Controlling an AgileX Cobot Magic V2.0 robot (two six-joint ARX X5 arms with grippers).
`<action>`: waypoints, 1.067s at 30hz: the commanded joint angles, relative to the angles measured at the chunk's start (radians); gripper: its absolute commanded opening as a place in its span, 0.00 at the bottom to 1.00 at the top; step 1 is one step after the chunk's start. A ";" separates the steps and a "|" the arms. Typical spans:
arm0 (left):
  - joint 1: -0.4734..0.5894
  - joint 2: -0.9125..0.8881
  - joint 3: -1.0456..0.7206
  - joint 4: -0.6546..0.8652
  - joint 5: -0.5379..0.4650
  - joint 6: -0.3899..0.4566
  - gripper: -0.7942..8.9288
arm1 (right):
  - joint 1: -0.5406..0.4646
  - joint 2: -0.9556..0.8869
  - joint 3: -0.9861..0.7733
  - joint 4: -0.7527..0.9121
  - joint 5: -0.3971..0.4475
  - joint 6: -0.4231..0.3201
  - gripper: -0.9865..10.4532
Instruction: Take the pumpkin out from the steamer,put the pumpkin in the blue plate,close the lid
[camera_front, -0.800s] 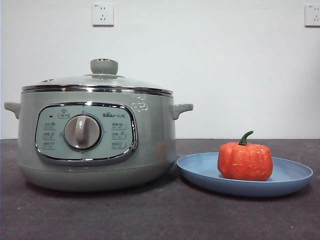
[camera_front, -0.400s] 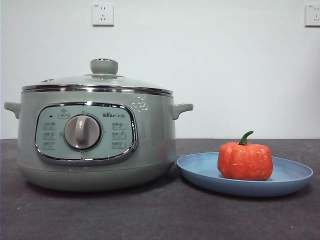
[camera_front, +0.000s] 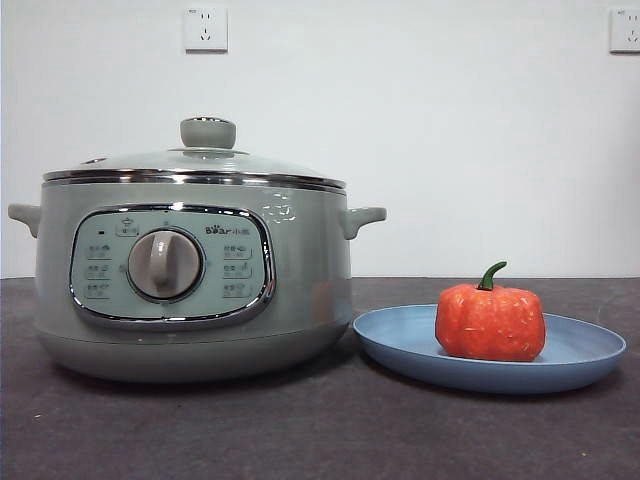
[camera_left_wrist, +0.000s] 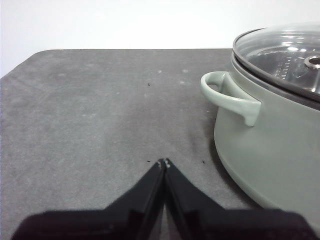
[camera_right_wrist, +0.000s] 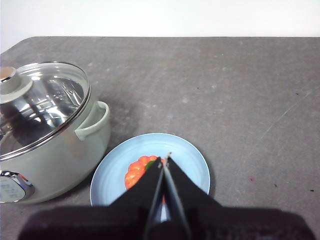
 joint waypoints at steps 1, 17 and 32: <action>0.004 -0.003 -0.010 -0.011 0.006 -0.010 0.08 | 0.002 -0.002 -0.006 0.006 0.003 0.006 0.07; 0.004 -0.003 -0.010 -0.011 0.006 -0.010 0.08 | 0.000 -0.006 -0.017 -0.011 0.007 -0.115 0.07; 0.004 -0.003 -0.010 -0.011 0.006 -0.010 0.08 | -0.363 -0.341 -0.569 0.377 -0.178 -0.184 0.07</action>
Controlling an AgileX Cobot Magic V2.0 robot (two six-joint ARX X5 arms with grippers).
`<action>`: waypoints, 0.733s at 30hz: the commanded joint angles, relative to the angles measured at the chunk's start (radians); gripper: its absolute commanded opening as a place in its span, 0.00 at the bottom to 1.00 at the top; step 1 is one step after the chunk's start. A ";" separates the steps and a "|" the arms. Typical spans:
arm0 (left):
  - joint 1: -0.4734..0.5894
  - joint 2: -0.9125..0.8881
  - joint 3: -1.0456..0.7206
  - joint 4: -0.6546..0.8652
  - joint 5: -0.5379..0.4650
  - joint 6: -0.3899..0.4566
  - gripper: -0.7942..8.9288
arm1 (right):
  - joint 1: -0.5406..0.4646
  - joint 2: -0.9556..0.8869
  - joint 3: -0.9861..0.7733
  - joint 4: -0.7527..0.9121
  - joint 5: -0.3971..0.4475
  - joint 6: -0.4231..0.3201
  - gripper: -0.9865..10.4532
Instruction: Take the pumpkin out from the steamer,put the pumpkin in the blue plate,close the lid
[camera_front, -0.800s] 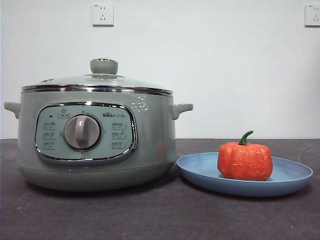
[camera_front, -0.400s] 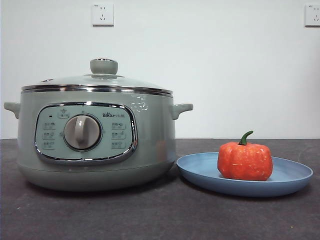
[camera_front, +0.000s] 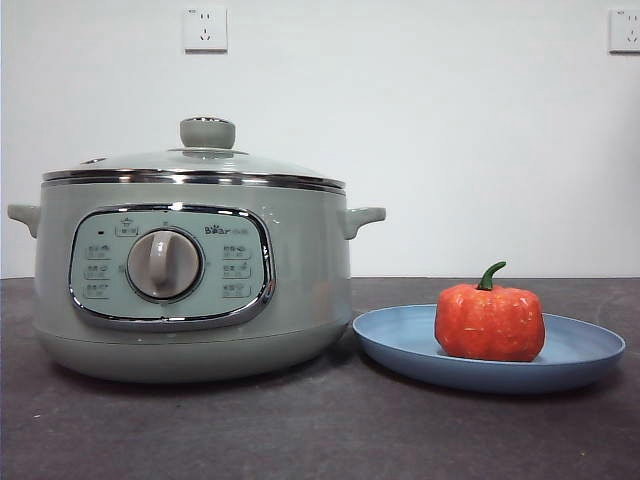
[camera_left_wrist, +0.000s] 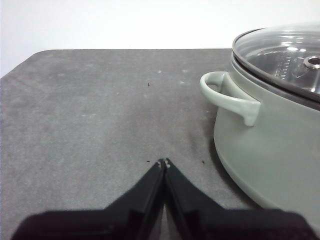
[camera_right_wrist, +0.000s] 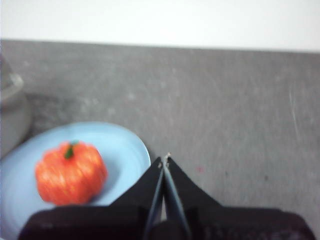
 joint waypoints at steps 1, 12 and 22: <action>0.004 -0.003 -0.010 -0.011 0.005 -0.010 0.08 | -0.020 -0.056 -0.067 0.029 -0.017 0.003 0.07; 0.004 -0.003 -0.010 -0.011 0.005 -0.010 0.08 | -0.042 -0.121 -0.153 0.029 -0.016 0.004 0.07; 0.004 -0.003 -0.010 -0.011 0.005 -0.010 0.08 | -0.041 -0.105 -0.152 0.029 -0.016 0.010 0.07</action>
